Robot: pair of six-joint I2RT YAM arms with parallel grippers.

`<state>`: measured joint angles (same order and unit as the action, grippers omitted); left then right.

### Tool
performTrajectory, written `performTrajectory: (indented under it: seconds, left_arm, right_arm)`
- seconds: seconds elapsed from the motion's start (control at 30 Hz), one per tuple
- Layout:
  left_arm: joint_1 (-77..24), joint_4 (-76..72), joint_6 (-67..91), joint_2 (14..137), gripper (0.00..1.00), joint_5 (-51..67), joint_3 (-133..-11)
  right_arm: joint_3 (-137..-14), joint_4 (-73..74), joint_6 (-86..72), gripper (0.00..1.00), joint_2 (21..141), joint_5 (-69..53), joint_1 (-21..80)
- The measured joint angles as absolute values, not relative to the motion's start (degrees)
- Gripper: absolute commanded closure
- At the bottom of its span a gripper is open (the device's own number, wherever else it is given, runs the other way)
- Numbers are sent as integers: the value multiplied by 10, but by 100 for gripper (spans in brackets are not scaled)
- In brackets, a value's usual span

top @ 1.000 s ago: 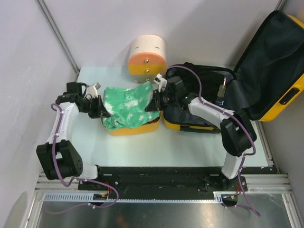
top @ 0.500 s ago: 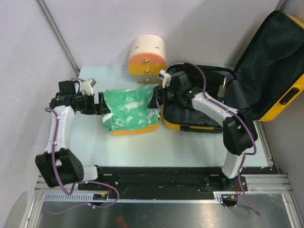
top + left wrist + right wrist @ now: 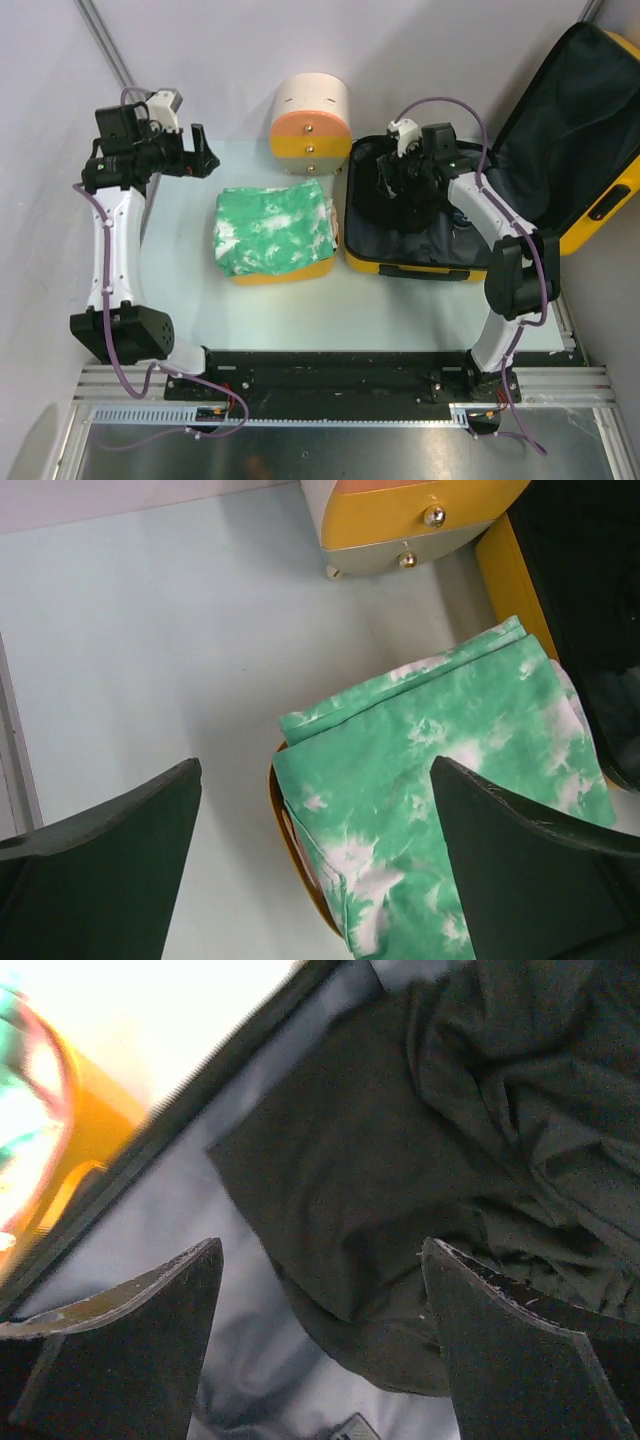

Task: Open, take out, and arrange the luggage

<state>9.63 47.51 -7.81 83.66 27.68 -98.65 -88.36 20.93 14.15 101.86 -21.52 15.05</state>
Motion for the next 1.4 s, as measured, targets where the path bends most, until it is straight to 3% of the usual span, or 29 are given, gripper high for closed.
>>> performTrajectory:
  seconds: [0.23, 0.4, 0.73, 0.83, 0.97, 1.07, 1.23, 1.33, 1.4]
  left_arm:
    - [72, 472, -83, 854, 0, 276, -1009]
    - [42, 471, -113, 855, 0, 292, -1009]
    - [-128, 465, -200, 859, 6, 296, -964]
    - [-151, 466, -199, 871, 7, 301, -960]
    - [-152, 466, -189, 892, 7, 303, -960]
    - [-150, 466, -180, 907, 6, 303, -960]
    - [-150, 466, -173, 913, 6, 302, -960]
    - [-149, 466, -170, 913, 6, 302, -960]
    - [-147, 465, -169, 913, 6, 302, -958]
  right_arm:
    - [-881, 230, 234, 12, 1054, -170, 114]
    - [-931, 248, 308, 20, 1074, -177, 55]
    - [-944, 332, 448, 38, 1091, -296, -18]
    - [-909, 333, 460, 36, 1084, -328, -4]
    - [-827, 306, 450, 20, 1067, -317, 56]
    - [-803, 272, 420, 14, 1068, -283, 118]
    - [-801, 189, 401, 17, 1082, -227, 183]
    - [-801, 151, 403, 24, 1106, -181, 194]
    - [-801, 138, 408, 37, 1124, -152, 196]
